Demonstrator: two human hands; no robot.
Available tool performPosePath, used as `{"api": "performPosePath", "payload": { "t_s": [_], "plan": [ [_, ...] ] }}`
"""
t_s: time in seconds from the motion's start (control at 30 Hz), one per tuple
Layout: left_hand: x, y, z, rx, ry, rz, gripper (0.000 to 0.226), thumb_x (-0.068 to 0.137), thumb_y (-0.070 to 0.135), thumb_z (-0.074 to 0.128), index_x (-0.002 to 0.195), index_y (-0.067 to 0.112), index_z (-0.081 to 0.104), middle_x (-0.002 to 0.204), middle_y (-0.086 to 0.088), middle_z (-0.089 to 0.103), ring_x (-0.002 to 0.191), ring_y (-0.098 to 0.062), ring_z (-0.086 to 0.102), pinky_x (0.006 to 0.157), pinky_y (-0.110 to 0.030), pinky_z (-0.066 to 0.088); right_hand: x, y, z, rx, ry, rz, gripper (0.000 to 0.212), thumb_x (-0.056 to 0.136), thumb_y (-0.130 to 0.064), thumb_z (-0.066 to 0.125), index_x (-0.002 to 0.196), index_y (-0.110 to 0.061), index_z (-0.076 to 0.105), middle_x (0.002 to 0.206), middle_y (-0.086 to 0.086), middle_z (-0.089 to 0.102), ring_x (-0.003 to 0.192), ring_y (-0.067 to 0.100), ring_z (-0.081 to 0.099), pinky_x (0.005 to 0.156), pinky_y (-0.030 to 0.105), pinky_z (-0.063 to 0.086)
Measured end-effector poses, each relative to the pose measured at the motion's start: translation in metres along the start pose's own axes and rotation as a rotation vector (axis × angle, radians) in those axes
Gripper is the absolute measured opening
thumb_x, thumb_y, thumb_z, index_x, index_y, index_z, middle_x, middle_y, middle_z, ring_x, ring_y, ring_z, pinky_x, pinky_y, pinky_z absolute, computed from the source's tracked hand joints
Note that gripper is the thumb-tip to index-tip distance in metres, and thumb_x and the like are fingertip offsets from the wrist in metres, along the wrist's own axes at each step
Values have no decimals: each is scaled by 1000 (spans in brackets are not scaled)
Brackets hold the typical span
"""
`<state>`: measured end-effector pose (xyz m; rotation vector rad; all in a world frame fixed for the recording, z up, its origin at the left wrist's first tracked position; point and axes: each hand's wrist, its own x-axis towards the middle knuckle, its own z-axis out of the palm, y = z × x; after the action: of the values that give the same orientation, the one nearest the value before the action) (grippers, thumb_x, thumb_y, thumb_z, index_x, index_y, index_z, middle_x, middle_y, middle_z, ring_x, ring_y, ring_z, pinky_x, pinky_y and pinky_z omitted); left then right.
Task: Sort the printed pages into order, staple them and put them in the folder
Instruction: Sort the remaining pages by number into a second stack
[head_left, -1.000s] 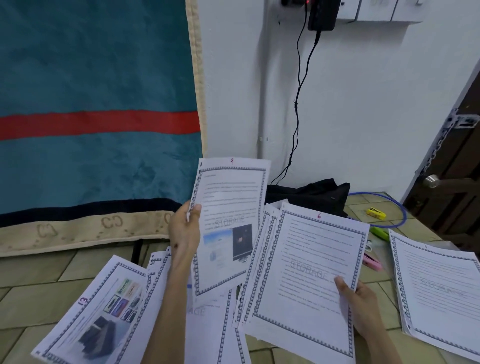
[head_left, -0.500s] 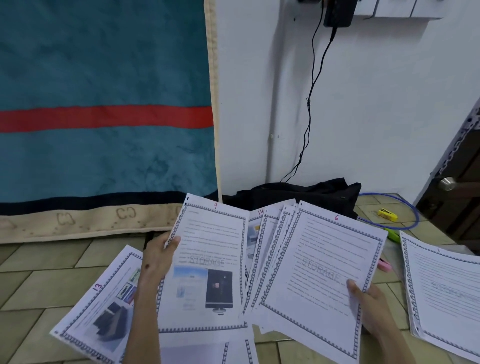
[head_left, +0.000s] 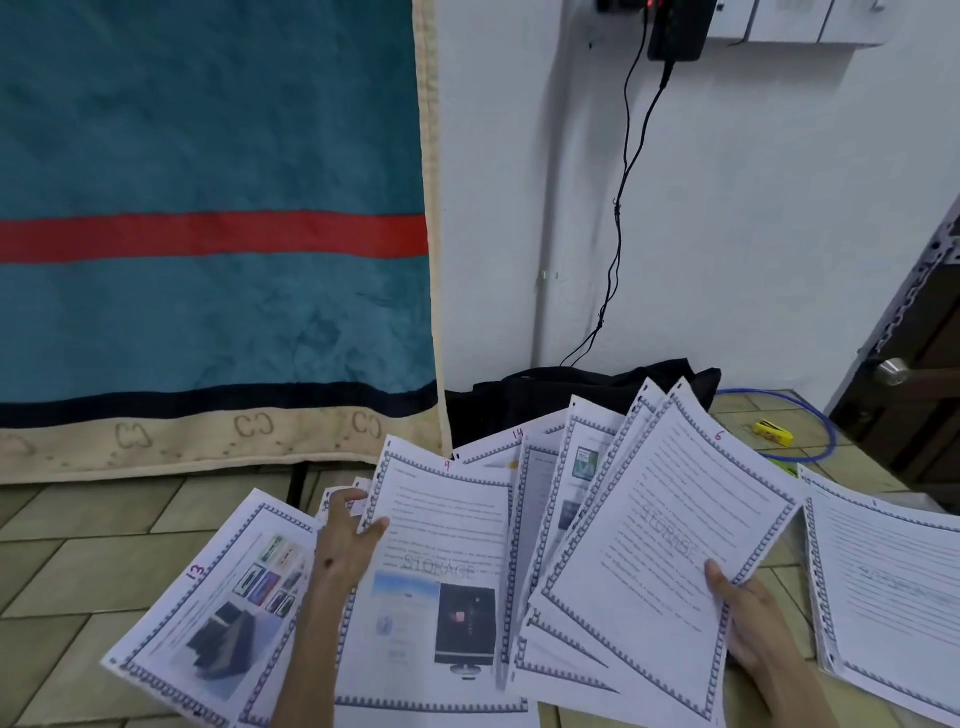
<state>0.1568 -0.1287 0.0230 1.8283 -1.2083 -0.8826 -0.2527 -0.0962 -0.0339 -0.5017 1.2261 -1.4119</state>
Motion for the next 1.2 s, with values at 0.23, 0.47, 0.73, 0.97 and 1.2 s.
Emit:
{"api": "performPosePath", "payload": {
  "t_s": [0.23, 0.47, 0.73, 0.97, 1.2],
  "plan": [
    [-17, 3, 25, -51, -26, 126, 42, 92, 2, 51, 92, 44, 48, 104, 6, 58, 98, -16, 55, 84, -29, 40, -9, 7, 22, -91, -85, 128, 33, 95, -4, 46, 124, 9, 50, 99, 22, 71, 83, 36, 71, 61, 42, 58],
    [-12, -1, 24, -182, -310, -147, 50, 85, 63, 48, 107, 21, 66, 111, -2, 60, 105, -20, 57, 94, -35, 42, -20, 37, 96, -146, -170, 164, 37, 91, -11, 57, 119, 12, 54, 109, 27, 67, 98, 38, 67, 77, 47, 57],
    [-8, -15, 11, -346, 6, -140, 12, 77, 24, 75, 84, 15, 72, 82, -7, 71, 88, -29, 66, 81, -38, 53, -16, 47, 89, -140, -127, 129, 23, 92, -1, 54, 112, 8, 61, 99, 20, 71, 87, 31, 69, 63, 35, 59],
    [1, -23, 0, -416, 118, -188, 13, 78, 27, 74, 68, 22, 67, 79, -15, 70, 85, -36, 67, 86, -52, 53, -20, 43, 86, -30, -257, 153, 40, 66, 6, 66, 105, 12, 61, 103, 23, 70, 83, 25, 72, 63, 27, 59],
    [1, -25, 0, -481, 72, -186, 12, 77, 35, 73, 75, 24, 71, 85, -11, 73, 90, -34, 67, 89, -52, 52, -17, 44, 86, -128, -308, 149, 42, 64, 13, 67, 106, 12, 61, 98, 22, 72, 86, 29, 72, 64, 31, 59]
  ]
}}
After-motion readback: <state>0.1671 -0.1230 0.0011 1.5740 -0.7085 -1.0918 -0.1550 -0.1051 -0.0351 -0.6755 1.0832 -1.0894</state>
